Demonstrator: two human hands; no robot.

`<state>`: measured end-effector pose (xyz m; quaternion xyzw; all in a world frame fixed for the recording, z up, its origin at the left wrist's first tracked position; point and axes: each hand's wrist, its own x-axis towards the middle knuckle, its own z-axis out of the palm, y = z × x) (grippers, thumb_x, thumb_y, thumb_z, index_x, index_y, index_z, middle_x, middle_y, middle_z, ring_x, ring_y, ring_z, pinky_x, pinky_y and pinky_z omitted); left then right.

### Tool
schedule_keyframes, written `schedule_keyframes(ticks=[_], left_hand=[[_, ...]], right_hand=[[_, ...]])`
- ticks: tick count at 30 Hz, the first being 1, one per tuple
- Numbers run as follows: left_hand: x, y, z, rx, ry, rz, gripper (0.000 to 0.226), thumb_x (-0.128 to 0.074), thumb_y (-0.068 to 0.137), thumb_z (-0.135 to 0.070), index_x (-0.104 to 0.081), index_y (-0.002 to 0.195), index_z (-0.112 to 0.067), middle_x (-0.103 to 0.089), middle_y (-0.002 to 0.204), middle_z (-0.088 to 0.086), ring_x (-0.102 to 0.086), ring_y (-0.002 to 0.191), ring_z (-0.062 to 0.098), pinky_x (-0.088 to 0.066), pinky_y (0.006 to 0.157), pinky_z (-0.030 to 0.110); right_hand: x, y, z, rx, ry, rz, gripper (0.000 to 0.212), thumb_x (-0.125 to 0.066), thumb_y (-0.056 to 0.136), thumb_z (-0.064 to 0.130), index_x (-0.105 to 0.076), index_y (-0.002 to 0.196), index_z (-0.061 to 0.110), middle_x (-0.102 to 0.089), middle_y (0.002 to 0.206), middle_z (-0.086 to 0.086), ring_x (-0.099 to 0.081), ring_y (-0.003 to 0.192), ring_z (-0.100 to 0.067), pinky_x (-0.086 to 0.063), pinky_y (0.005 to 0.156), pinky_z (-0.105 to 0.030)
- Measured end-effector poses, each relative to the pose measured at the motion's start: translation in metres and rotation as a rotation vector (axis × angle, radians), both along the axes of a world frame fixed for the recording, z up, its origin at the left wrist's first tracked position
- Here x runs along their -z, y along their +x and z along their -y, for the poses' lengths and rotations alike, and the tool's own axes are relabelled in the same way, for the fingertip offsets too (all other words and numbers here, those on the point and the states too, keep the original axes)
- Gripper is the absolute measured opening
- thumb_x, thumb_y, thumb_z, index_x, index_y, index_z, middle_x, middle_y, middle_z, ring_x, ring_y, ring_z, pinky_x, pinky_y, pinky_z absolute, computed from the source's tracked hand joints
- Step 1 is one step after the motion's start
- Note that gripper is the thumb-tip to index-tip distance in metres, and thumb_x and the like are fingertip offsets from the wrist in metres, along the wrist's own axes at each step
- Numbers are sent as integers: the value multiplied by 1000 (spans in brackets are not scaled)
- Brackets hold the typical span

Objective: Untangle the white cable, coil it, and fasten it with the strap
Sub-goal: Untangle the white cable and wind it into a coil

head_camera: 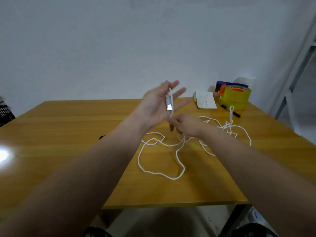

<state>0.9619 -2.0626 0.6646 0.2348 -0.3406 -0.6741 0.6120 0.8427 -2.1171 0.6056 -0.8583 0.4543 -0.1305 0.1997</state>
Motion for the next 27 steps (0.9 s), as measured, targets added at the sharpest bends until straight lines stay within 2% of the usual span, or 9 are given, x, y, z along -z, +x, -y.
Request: schedule_keyframes(ticks=[2, 4, 7, 10, 14, 17, 20, 23, 27], left_hand=[[-11, 21, 15, -242, -42, 95, 25, -35, 102, -21, -51, 83, -16, -57, 102, -6, -52, 95, 14, -52, 79, 43], [-13, 44, 25, -428, -40, 219, 26, -34, 103, -25, -49, 83, -20, -55, 107, -9, -51, 100, 11, -43, 91, 45], [-2, 54, 28, -442, -38, 380, 29, -32, 103, -30, -49, 82, -22, -50, 115, -10, -48, 105, 10, -37, 101, 52], [9, 35, 27, -338, -37, 494, 31, -32, 103, -34, -46, 78, -24, -41, 103, -6, -41, 101, 16, -40, 96, 56], [14, 14, 26, -225, -25, 459, 29, -33, 102, -31, -46, 78, -21, -42, 100, -4, -42, 100, 18, -48, 85, 50], [20, 10, 27, -223, -27, 558, 28, -33, 103, -26, -47, 80, -19, -50, 103, -3, -52, 86, 17, -48, 71, 39], [26, 12, 26, -171, -37, 648, 28, -32, 103, -21, -48, 82, -14, -54, 89, 8, -54, 59, 16, -40, 53, 29], [28, 8, 26, -165, -23, 702, 26, -36, 102, -17, -49, 80, -12, -48, 75, 8, -48, 58, 17, -43, 56, 28], [28, 3, 25, -212, -3, 791, 27, -36, 96, 0, -48, 75, -11, -50, 71, 11, -52, 63, 22, -52, 65, 34]], right_hand=[[10, -9, -4, -94, 98, 134, 28, -42, 97, 33, -61, 87, 15, -59, 69, -8, -54, 66, -19, -42, 65, -31], [16, -25, -3, -52, 95, 269, 19, -47, 96, 30, -60, 97, 17, -60, 77, -15, -54, 68, -23, -44, 65, -32], [18, -37, -4, -52, 86, 323, 30, -47, 96, 29, -46, 126, 33, -58, 82, -2, -56, 77, -17, -45, 67, -25], [16, -29, -3, -79, -188, 104, 36, -39, 99, 28, -45, 132, 40, -60, 124, 6, -54, 114, -18, -45, 87, -33], [3, -12, -7, -153, -460, -247, 34, -36, 99, 30, -51, 127, 42, -56, 117, 2, -55, 108, -23, -35, 69, -31], [-9, -9, -16, -160, -530, -179, 28, -40, 97, 35, -60, 115, 40, -48, 128, 7, -54, 111, -20, -31, 64, -27], [-20, -11, -19, -157, -578, -115, 24, -42, 97, 33, -61, 111, 38, -46, 133, 12, -54, 109, -17, -31, 54, -27], [-28, -14, -21, -173, -542, -97, 23, -42, 97, 28, -62, 110, 30, -53, 124, 9, -55, 107, -19, -43, 64, -32], [-29, -15, -25, -111, -449, 123, 21, -54, 91, 27, -45, 107, 18, -64, 97, 1, -60, 88, -23, -41, 63, -34]])
